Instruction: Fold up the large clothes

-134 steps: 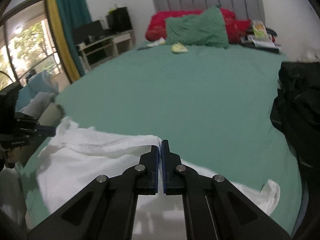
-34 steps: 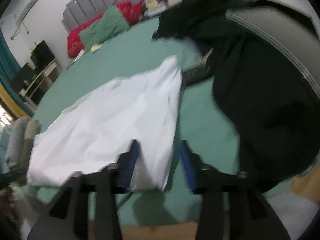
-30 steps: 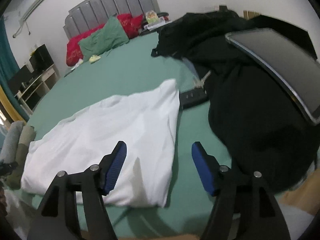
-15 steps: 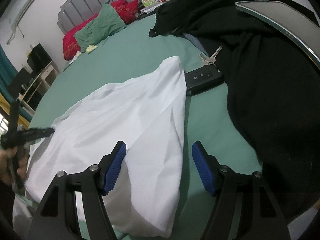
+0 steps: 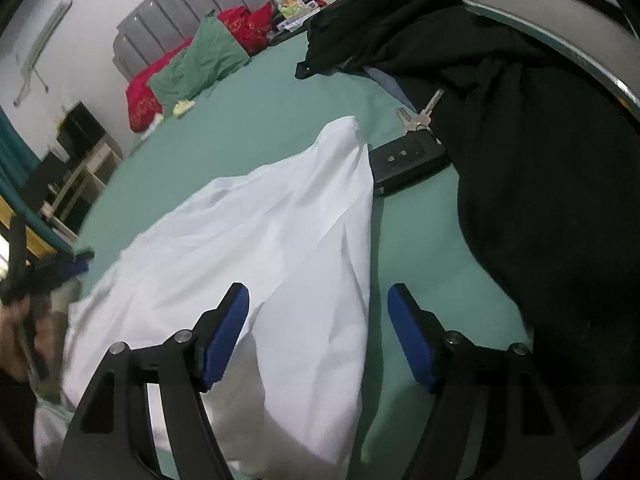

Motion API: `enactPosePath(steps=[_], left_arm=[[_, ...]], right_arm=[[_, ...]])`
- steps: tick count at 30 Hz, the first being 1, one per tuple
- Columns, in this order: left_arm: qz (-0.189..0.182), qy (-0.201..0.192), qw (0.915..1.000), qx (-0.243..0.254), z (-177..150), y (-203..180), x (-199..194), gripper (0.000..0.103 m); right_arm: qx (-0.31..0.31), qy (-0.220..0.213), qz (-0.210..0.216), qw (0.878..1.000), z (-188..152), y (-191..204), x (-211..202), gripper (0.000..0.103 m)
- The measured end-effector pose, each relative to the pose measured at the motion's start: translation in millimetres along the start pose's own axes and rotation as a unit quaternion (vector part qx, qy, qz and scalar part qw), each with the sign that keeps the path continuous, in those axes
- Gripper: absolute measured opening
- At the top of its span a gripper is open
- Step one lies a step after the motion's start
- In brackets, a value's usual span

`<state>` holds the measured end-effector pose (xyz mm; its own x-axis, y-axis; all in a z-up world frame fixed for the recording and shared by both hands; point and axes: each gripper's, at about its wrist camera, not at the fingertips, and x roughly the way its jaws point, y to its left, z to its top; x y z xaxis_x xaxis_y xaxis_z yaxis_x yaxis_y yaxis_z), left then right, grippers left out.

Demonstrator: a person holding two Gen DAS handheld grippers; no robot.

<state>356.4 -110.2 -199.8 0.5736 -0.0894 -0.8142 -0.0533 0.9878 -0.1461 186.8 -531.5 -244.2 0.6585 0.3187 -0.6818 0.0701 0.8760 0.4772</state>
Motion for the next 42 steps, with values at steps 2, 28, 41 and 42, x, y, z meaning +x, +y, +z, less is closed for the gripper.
enactPosePath(steps=[2, 28, 41, 42], left_arm=[[-0.031, 0.003, 0.9995, 0.004, -28, -12, -18, 0.055], [0.009, -0.020, 0.9988, 0.045, -121, -48, 3, 0.055], [-0.074, -0.026, 0.9957, 0.050, -115, 17, -62, 0.055], [-0.071, -0.034, 0.9957, 0.048, -118, 29, -69, 0.055]], right_arm=[[0.018, -0.003, 0.017, 1.000, -2, -6, -3, 0.073], [0.032, 0.068, 0.191, 0.979, -24, 68, 52, 0.019], [-0.118, -0.001, 0.118, 0.986, 5, 185, -11, 0.017], [-0.135, -0.003, 0.112, 0.985, 5, 200, -14, 0.017]])
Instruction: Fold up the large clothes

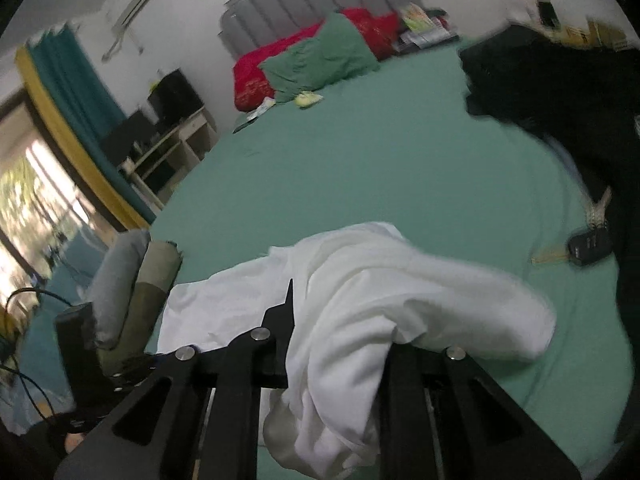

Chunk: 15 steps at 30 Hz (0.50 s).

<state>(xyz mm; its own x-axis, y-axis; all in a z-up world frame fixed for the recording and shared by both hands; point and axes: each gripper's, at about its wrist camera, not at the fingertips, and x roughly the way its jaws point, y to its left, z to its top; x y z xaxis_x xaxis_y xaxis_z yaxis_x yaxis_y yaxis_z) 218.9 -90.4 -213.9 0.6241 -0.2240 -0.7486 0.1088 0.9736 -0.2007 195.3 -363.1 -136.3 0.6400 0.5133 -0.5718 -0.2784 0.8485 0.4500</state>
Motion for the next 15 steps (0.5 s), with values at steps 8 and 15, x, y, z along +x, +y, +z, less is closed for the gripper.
enactPosePath(steps=[8, 15], left_arm=[[0.095, -0.028, 0.9931, -0.063, -37, 104, -42, 0.055], [0.088, -0.043, 0.9794, -0.176, -51, 172, -62, 0.055]], right_arm=[[-0.122, 0.039, -0.049, 0.991, 5, 99, 38, 0.017], [-0.189, 0.121, -0.016, 0.974, -34, 176, 107, 0.020]])
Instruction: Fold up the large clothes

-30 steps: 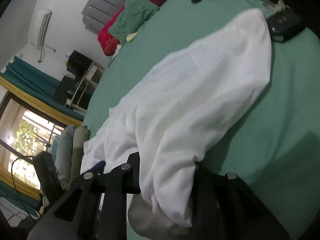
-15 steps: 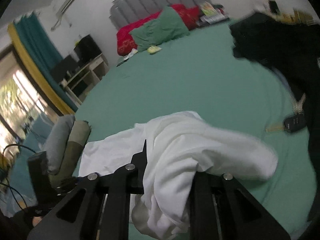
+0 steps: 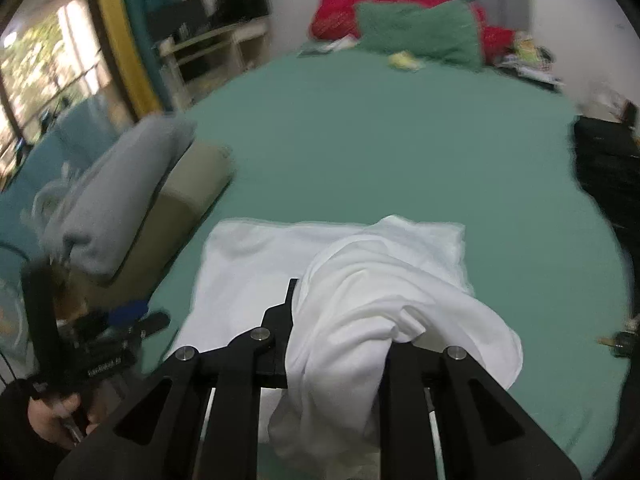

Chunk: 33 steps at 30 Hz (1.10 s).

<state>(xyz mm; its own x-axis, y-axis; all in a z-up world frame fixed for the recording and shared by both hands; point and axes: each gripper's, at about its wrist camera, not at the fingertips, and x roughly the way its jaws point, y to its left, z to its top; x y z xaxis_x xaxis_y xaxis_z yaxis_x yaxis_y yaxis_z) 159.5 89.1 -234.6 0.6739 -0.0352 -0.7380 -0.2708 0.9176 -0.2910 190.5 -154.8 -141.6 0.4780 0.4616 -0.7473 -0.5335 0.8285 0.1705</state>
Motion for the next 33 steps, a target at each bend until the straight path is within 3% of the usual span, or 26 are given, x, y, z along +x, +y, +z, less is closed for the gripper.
enactPosePath(steps=[3, 4, 6, 9, 15, 17, 19, 23, 25, 27, 29, 31, 33], left_arm=[[0.007, -0.010, 0.9999, -0.005, -1, 16, -9, 0.055], [-0.007, -0.013, 0.9998, -0.011, -1, 21, -12, 0.055], [-0.029, -0.016, 0.9991, -0.025, -2, 29, -17, 0.055], [-0.030, -0.024, 0.9991, -0.016, -3, 25, -20, 0.055], [-0.074, -0.049, 0.9957, 0.028, 4, -13, -28, 0.056], [-0.103, -0.051, 0.9912, 0.065, 9, -38, -28, 0.063], [-0.118, -0.038, 0.9851, 0.119, 11, -69, -24, 0.063], [-0.103, 0.025, 0.9638, 0.245, 10, -130, 4, 0.063], [-0.101, 0.047, 0.9562, 0.271, 8, -139, 16, 0.063], [-0.065, 0.062, 0.9523, 0.292, 12, -146, 39, 0.063], [-0.048, 0.065, 0.9591, 0.271, 22, -139, 54, 0.063], [-0.053, 0.055, 0.9746, 0.211, 42, -121, 61, 0.063], [0.003, 0.023, 0.9847, 0.173, 55, -104, 66, 0.063]], right_arm=[[-0.010, 0.059, 0.086, 0.994, -10, 30, 36, 0.033], [-0.003, 0.065, 0.120, 0.991, -13, 35, 41, 0.037], [-0.005, 0.072, 0.178, 0.981, -19, 46, 47, 0.056], [-0.023, 0.054, 0.201, 0.978, -19, 46, 34, 0.069], [0.020, -0.035, 0.189, 0.981, -16, -9, -23, 0.076], [0.039, -0.056, 0.155, 0.986, -23, -37, -37, 0.078], [0.057, -0.057, 0.116, 0.990, -28, -53, -37, 0.078], [0.129, -0.048, 0.067, 0.988, -55, -103, -29, 0.078], [0.150, -0.046, 0.060, 0.986, -66, -116, -25, 0.078], [0.166, -0.042, 0.053, 0.984, -76, -129, -21, 0.078], [0.180, -0.039, 0.059, 0.981, -84, -140, -14, 0.078], [0.188, -0.037, 0.070, 0.979, -87, -145, -9, 0.078], [0.197, -0.036, 0.096, 0.975, -92, -149, -5, 0.078]])
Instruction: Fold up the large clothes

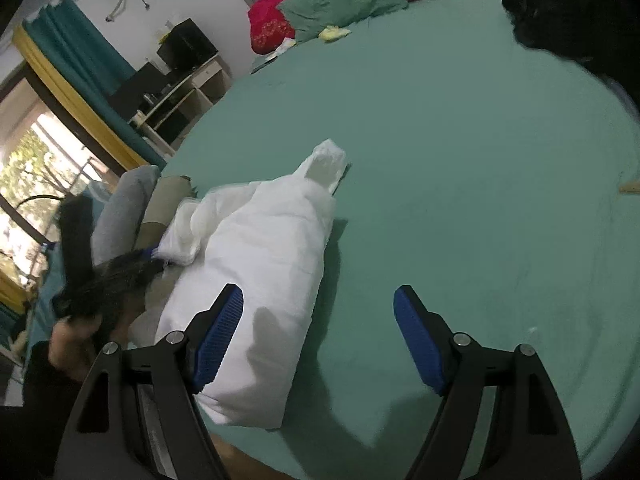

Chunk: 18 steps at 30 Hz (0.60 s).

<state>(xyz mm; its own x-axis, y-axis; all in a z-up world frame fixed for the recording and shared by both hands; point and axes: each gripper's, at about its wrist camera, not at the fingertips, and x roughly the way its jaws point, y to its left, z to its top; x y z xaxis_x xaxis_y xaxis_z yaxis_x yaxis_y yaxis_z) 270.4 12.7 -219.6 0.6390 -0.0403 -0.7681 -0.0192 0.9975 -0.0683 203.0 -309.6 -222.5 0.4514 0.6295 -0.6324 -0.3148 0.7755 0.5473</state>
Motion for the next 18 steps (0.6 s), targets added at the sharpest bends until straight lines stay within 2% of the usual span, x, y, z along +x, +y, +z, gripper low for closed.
enactPosePath(steps=[1, 2, 4, 6, 8, 12, 13, 14, 15, 16, 17, 18], left_arm=[[0.042, -0.011, 0.9988, -0.022, 3, 12, 2, 0.063], [0.069, -0.018, 0.9959, -0.055, 4, 28, 2, 0.063], [0.068, -0.021, 0.9910, -0.113, 2, 53, -1, 0.063], [0.070, -0.015, 0.9888, -0.131, -3, 64, -4, 0.063], [0.051, -0.012, 0.9904, -0.128, -10, 64, -12, 0.063], [-0.033, -0.005, 0.9909, -0.130, -33, 56, -33, 0.063], [-0.056, 0.008, 0.9909, -0.122, -41, 51, -36, 0.063], [-0.082, 0.032, 0.9907, -0.104, -52, 41, -35, 0.063], [-0.089, 0.045, 0.9904, -0.095, -57, 36, -33, 0.063], [-0.086, 0.065, 0.9904, -0.087, -68, 29, -29, 0.063], [-0.067, 0.084, 0.9905, -0.086, -77, 26, -25, 0.063], [-0.055, 0.088, 0.9907, -0.088, -83, 23, -26, 0.063]], right_arm=[[0.009, 0.000, 0.017, 1.000, 1, -3, 2, 0.078], [0.019, 0.001, 0.037, 0.999, 0, -5, 6, 0.078], [0.030, 0.011, 0.068, 0.997, 0, -4, 18, 0.078], [0.032, 0.035, 0.074, 0.996, -3, 1, 35, 0.078], [0.038, 0.057, 0.075, 0.995, -8, 7, 50, 0.078], [0.034, 0.037, 0.074, 0.996, -19, 22, 61, 0.077], [0.034, 0.037, 0.076, 0.996, -21, 24, 63, 0.071], [0.037, 0.043, 0.084, 0.995, -23, 27, 65, 0.051], [0.045, 0.049, 0.085, 0.994, -25, 26, 66, 0.040], [0.050, 0.052, 0.087, 0.994, -26, 25, 66, 0.033], [0.047, 0.054, 0.086, 0.994, -26, 25, 65, 0.029], [0.036, 0.057, 0.081, 0.994, -26, 27, 62, 0.027]])
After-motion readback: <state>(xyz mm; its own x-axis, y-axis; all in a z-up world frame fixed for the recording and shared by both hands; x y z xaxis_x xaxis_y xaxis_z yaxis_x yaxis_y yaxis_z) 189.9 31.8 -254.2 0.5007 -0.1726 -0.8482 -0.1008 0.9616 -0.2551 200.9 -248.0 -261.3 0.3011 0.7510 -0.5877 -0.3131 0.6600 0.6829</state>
